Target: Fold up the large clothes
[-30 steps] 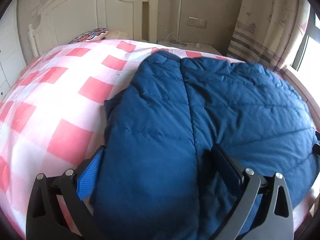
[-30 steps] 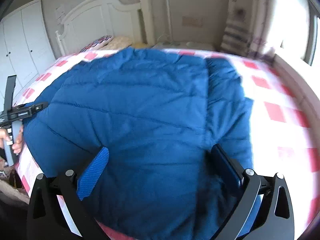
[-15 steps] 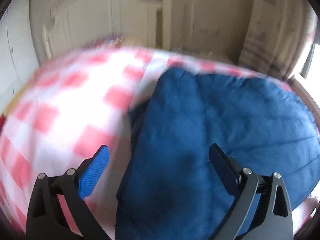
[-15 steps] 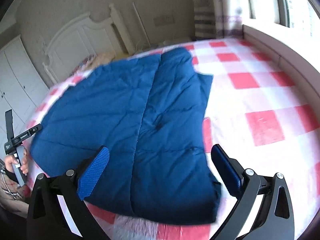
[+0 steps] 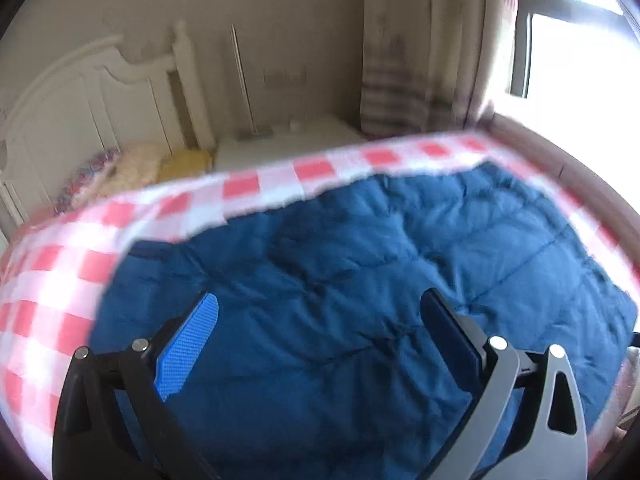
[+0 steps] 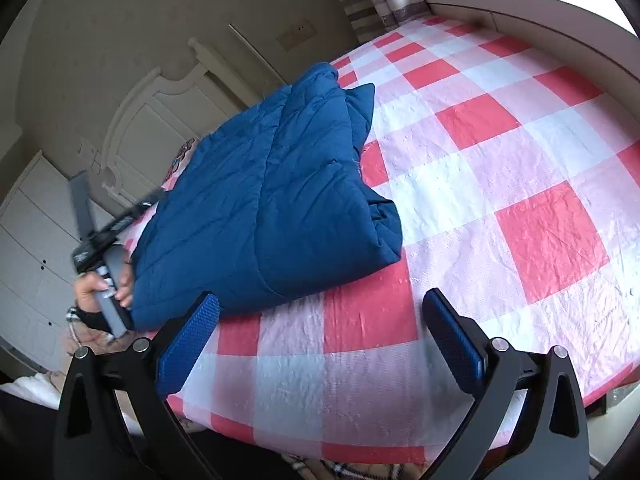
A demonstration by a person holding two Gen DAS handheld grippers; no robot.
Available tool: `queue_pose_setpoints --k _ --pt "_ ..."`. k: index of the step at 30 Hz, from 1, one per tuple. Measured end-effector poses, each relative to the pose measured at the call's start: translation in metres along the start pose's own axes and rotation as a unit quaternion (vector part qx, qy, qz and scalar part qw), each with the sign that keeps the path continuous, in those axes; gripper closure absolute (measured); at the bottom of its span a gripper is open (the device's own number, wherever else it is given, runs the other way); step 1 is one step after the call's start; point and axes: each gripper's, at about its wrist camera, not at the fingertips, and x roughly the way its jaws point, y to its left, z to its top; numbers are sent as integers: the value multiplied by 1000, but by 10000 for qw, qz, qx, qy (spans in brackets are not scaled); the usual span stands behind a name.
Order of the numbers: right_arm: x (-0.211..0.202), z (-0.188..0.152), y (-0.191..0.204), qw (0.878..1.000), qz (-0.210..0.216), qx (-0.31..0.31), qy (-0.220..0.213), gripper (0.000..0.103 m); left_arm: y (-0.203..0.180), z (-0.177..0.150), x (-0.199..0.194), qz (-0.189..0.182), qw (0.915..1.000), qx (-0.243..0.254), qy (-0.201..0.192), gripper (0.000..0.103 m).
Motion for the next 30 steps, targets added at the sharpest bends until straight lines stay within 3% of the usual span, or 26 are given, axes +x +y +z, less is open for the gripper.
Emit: queue_pose_setpoints --k 2,7,12,21,30 --pt "5 3 3 10000 82 27 25 5 -3 -4 17 -33 9998 44 208 2" --pt "34 18 21 9991 392 -62 148 4 8 -13 25 -326 9991 -246 141 2" --pt "54 29 43 9992 265 -191 234 4 13 -16 29 -430 9984 -324 177 2" --pt "44 16 54 9965 249 -409 682 5 18 -15 35 -627 9966 -476 258 2" --pt "67 47 42 9975 470 514 -74 6 20 -17 37 -704 9957 -527 307 2"
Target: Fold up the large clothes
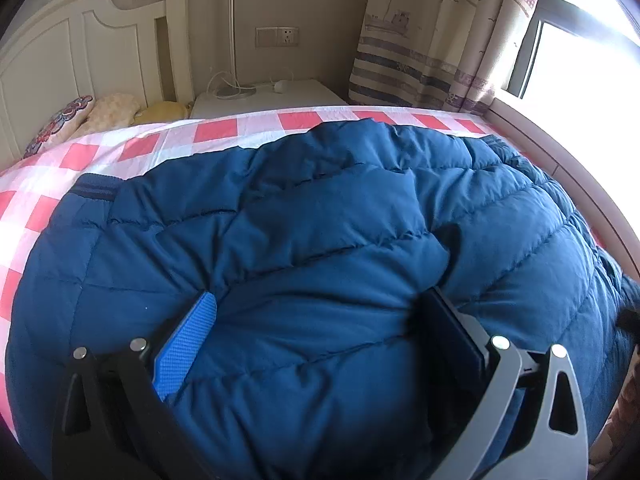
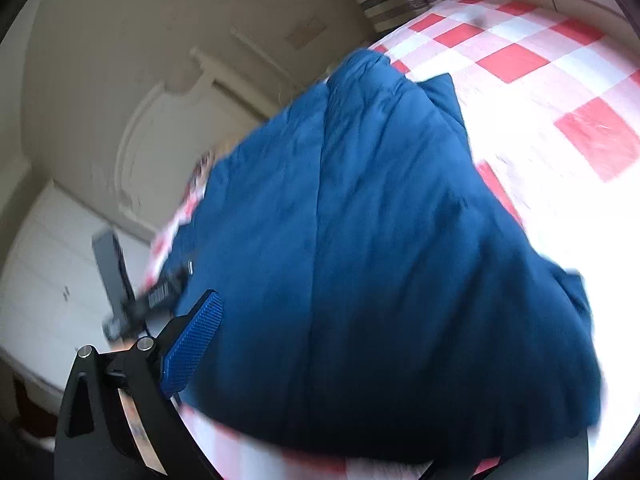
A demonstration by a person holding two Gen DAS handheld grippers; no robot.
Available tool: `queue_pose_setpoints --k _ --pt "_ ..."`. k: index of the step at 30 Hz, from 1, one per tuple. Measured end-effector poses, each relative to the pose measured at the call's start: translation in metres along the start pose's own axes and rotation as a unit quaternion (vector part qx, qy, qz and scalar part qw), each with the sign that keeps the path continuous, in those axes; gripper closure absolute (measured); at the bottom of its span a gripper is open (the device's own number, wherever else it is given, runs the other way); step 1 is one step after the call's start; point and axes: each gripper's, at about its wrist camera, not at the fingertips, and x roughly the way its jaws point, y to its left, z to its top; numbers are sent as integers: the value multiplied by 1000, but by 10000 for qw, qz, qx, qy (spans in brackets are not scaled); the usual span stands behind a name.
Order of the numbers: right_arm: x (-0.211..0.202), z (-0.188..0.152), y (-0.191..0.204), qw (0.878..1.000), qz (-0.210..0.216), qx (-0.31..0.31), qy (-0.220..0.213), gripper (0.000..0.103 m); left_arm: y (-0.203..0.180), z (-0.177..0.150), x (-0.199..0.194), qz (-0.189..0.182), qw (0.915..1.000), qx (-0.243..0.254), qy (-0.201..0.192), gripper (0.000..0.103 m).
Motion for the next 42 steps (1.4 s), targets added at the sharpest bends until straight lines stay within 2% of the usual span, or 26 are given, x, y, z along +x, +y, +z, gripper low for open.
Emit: queue_pose_setpoints --k 2,3,7,10,11,12,13,14,16,18,19,20,22,25,28,31,33,34,37,39,41,42 --pt "10 6 6 9998 -97 -85 -148 14 1 0 1 -6 10000 -24 15 2" --pt "12 5 6 9995 -163 -116 -240 26 3 0 1 -4 10000 -47 16 2" --pt "-3 -3 1 9977 16 -186 -647 54 3 0 0 -15 10000 -62 22 2" --pt "-16 -12 5 9954 8 -335 -894 58 3 12 -6 -147 9993 -124 316 3" --pt "-18 -14 6 9948 -9 -396 -937 58 7 22 -11 -344 9982 -301 379 3" --pt "-20 -16 7 9943 -34 -470 -961 58 12 35 -20 -578 9964 -555 273 3" --pt "-21 -15 8 9938 -29 -519 -987 59 15 48 -28 -559 9962 -663 89 3" --pt "-20 -15 10 9934 -35 -562 -998 59 15 66 -32 -228 9976 -647 -114 2" --pt "-17 -14 11 9937 -1 -555 -978 59 11 89 -21 315 9981 -505 -145 2" --pt "-16 -13 11 9939 27 -545 -963 58 7 100 8 717 9966 -391 126 2" --pt "-17 -14 10 9938 25 -557 -962 58 5 102 27 1046 9937 -290 281 2" --pt "-17 -13 9 9939 19 -550 -958 58 4 99 51 1408 9888 -186 467 2" --pt "-13 -14 11 9940 13 -543 -946 58 6 91 77 1467 9865 -239 682 2" --pt "-12 -14 11 9940 -7 -558 -941 58 1 89 75 1685 9844 -108 491 2" --pt "-11 -13 12 9936 -39 -611 -951 58 1 88 73 1726 9840 -94 427 2" --pt "-14 -16 10 9940 -24 -573 -931 58 1 88 52 1797 9825 -260 412 3" --pt "-14 -16 9 9940 -9 -571 -931 58 -2 83 17 1513 9875 -427 90 2" --pt "-14 -16 10 9938 -7 -587 -941 58 -7 80 0 1474 9885 -340 -73 2" --pt "-15 -17 12 9930 3 -632 -1000 58 -22 52 -37 1696 9851 -128 -265 2" --pt "-15 -16 13 9922 16 -673 -1052 58 -27 25 -42 1766 9842 1 -110 2" --pt "-16 -17 14 9916 33 -701 -1084 58 -31 2 -31 1893 9816 212 123 2" --pt "-16 -17 14 9914 65 -717 -1095 58 -32 -10 -24 1887 9815 311 106 2"
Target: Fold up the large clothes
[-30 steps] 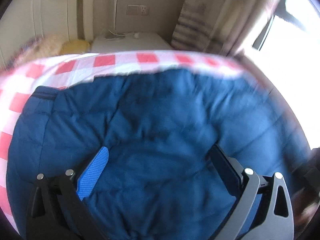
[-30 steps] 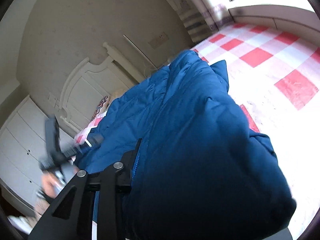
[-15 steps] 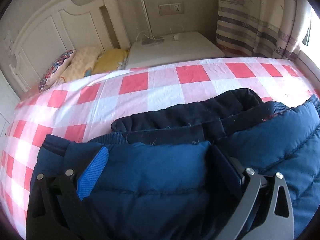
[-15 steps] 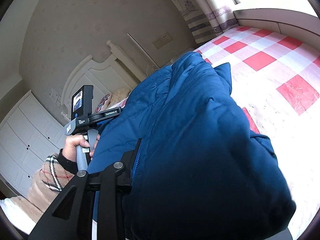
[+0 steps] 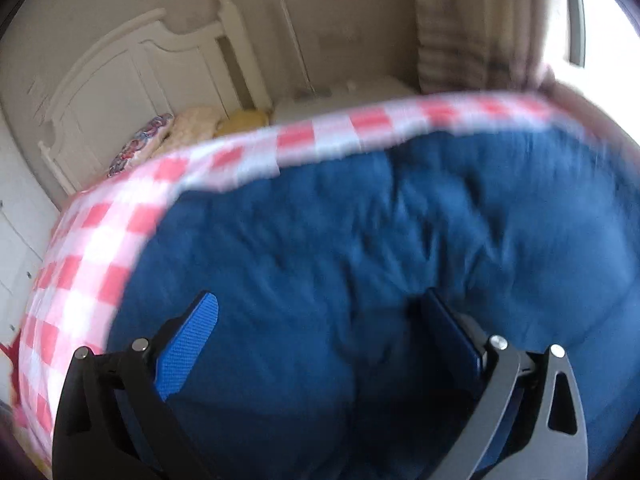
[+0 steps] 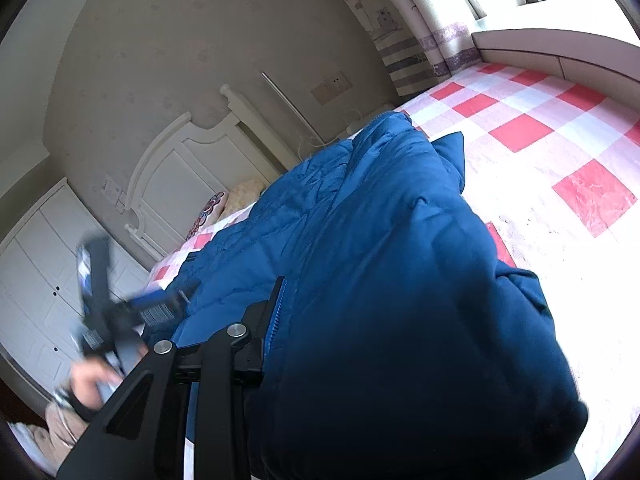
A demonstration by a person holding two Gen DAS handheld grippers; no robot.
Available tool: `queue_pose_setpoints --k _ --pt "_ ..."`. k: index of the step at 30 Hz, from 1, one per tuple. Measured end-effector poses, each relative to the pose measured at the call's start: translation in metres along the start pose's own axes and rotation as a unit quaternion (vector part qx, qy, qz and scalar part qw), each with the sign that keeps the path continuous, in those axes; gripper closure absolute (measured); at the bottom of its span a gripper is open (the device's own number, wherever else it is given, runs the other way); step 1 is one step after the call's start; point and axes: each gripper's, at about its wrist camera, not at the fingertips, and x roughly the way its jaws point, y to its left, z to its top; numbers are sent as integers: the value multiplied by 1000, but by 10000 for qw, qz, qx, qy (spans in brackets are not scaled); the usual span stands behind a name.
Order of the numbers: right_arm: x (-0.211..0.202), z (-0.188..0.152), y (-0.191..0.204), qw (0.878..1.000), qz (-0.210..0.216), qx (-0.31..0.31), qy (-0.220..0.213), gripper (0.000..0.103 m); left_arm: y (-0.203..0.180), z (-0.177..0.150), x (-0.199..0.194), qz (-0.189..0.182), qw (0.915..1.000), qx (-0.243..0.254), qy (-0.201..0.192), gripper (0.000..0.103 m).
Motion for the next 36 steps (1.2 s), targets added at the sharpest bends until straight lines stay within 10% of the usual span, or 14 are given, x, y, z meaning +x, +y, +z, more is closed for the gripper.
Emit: queue_pose_setpoints --k 27,36 --pt "0 -1 4 9992 -378 99 25 58 0 -57 -30 -828 9956 -124 -429 2" --pt "-24 22 121 9904 -131 -1215 -641 59 5 -61 -24 -1018 9942 -96 -325 2"
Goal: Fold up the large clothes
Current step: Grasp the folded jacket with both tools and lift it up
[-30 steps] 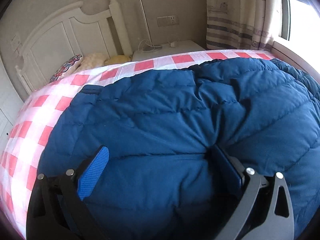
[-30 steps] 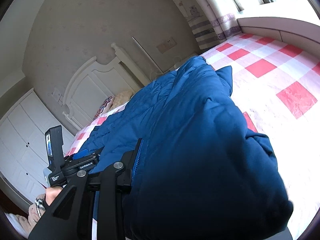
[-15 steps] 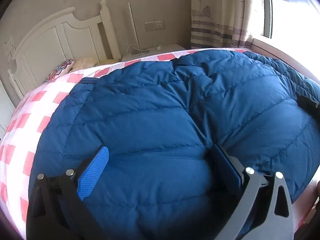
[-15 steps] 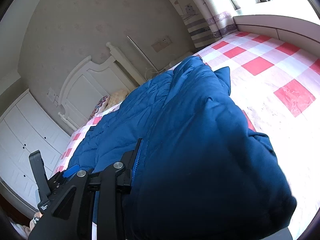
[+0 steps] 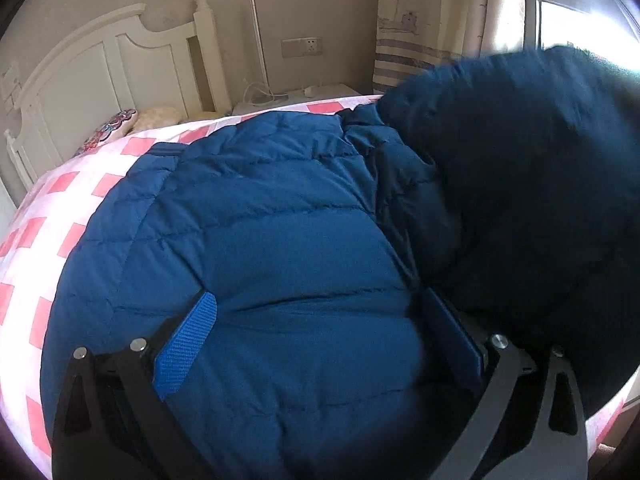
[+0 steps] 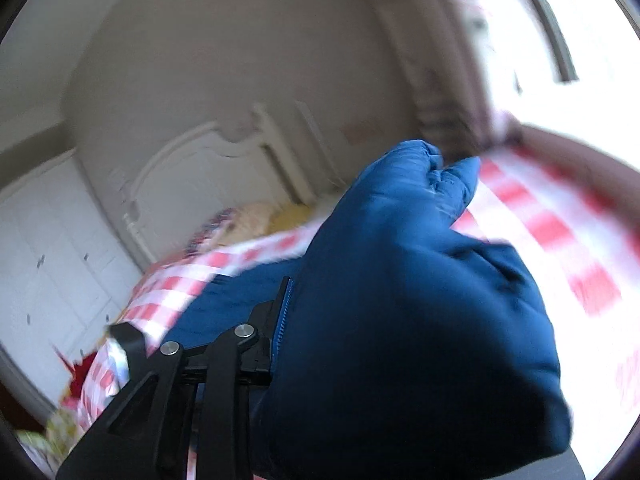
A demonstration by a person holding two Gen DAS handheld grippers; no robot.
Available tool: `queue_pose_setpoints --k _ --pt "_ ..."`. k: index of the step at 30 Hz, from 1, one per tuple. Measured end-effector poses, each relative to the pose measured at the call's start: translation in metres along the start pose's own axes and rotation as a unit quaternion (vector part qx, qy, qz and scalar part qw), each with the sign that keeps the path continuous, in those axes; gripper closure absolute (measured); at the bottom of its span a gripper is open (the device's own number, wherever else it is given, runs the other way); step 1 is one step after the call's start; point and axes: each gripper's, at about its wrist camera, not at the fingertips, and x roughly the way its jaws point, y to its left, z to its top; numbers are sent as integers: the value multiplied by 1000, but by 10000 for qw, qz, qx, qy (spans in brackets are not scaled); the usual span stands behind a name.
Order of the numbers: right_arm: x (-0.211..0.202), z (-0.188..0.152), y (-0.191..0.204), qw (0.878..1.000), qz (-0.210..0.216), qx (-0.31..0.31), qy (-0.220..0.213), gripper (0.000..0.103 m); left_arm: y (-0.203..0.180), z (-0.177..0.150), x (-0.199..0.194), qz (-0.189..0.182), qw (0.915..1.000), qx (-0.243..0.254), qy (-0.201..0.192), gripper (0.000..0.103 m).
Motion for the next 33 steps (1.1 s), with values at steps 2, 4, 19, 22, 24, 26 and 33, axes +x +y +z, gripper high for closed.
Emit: queue_pose_setpoints --k 2,4,19,22,24,26,33 --pt "5 7 34 9989 129 -442 -75 59 6 2 -3 -228 9996 84 107 3" --pt "12 10 64 9960 234 -857 -129 59 34 6 -18 -1109 9934 -241 182 6" --pt "140 -155 270 8257 -352 -5556 912 58 283 -20 -28 -3471 8655 -3597 -316 2" --pt "137 -149 265 8377 -288 -5382 883 58 278 -18 -5 -3599 8587 -3646 103 2" --pt "130 -141 261 8451 -237 -5284 776 59 270 -9 5 -3646 8634 -3478 252 2" --pt "127 -139 262 8424 -274 -5323 792 59 264 8 7 -3583 8757 -3224 280 2" --pt "110 -131 253 8595 -122 -5081 545 59 238 57 -15 -3294 9130 -2404 72 2"
